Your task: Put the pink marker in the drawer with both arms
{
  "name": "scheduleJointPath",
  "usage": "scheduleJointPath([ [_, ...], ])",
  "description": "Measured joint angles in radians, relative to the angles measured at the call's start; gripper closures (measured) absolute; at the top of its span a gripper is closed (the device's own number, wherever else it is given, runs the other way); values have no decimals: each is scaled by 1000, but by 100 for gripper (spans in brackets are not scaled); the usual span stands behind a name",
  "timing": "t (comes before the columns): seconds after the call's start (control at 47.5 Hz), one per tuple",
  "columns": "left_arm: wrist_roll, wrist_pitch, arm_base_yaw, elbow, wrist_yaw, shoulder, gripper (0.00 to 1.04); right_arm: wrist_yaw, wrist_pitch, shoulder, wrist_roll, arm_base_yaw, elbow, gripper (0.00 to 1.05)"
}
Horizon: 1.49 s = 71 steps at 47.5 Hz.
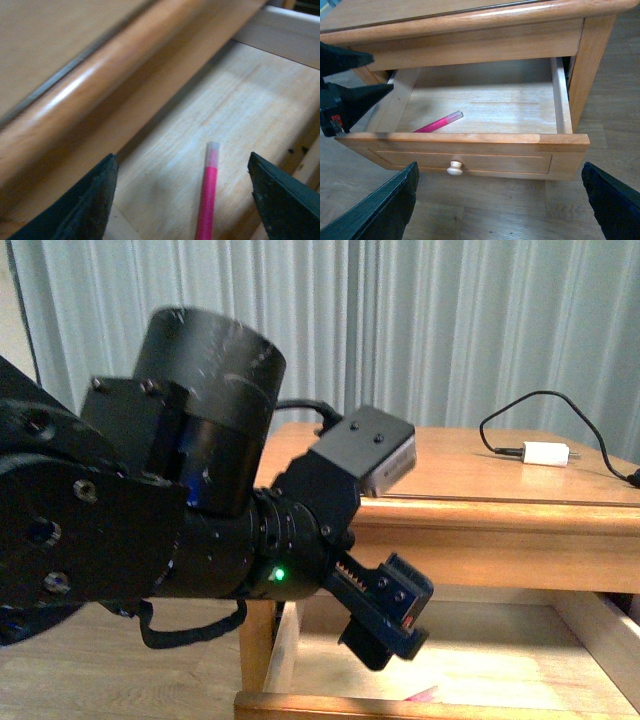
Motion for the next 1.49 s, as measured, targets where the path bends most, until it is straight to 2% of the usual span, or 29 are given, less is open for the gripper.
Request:
scheduleJointPath([
  [0.105,-65,17,10,-45,-93,-98,5,0,0,0,0,0,0,8],
  [0.4,-240,42,176,-416,-224,-608,6,0,0,0,0,0,0,8],
  [0.526,-292,-57,242,-568,-193,-866,6,0,0,0,0,0,0,8],
  [0.779,-381,-293,395,-742,-129,-1267,6,0,0,0,0,0,0,8],
  [1.074,-410,-294,409,-751,-132,-1294,7,0,0,0,0,0,0,8],
  [1.158,-403,-187,398,-798,-227,-1313,18,0,0,0,0,0,0,8],
  [1.221,-400,-149,446,-833,-177,-1338,29,0,0,0,0,0,0,8],
  [1.284,-400,-143,481,-859,-169,-1363,40,0,0,0,0,0,0,8],
  [1.495,-399,-141,491,-922,-160,-1423,75,0,0,0,0,0,0,8],
])
